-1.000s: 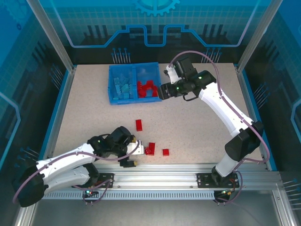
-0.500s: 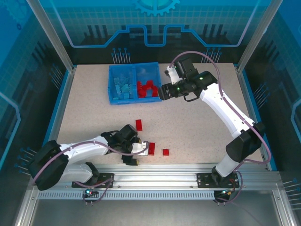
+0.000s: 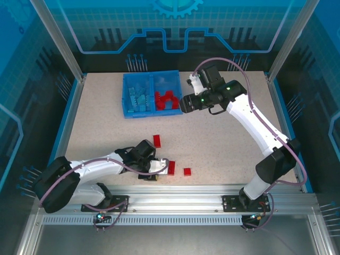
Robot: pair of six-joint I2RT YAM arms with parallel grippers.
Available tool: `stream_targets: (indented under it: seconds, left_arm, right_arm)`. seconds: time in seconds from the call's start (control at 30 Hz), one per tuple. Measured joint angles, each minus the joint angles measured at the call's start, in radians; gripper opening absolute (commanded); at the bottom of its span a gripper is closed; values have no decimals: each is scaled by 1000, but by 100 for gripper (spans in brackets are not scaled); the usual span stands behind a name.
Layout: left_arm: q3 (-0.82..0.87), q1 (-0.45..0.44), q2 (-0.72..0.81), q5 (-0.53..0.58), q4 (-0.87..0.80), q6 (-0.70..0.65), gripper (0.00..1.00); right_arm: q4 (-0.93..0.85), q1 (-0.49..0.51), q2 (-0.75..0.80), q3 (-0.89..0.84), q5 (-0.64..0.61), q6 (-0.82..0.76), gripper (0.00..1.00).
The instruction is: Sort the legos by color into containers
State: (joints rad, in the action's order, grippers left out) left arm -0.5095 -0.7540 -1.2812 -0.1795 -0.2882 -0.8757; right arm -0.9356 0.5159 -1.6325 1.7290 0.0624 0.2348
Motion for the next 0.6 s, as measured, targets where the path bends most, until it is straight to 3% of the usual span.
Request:
stream_targets:
  seconds: [0.23,0.6]
  left_arm:
    - [-25,40,41,35,-55,-19,39]
    - [-116,98,116,77,-102,-52,36]
  right_arm:
    - [1,0,0,0,1,0,75]
    - [0,0,0,0,0,0,75]
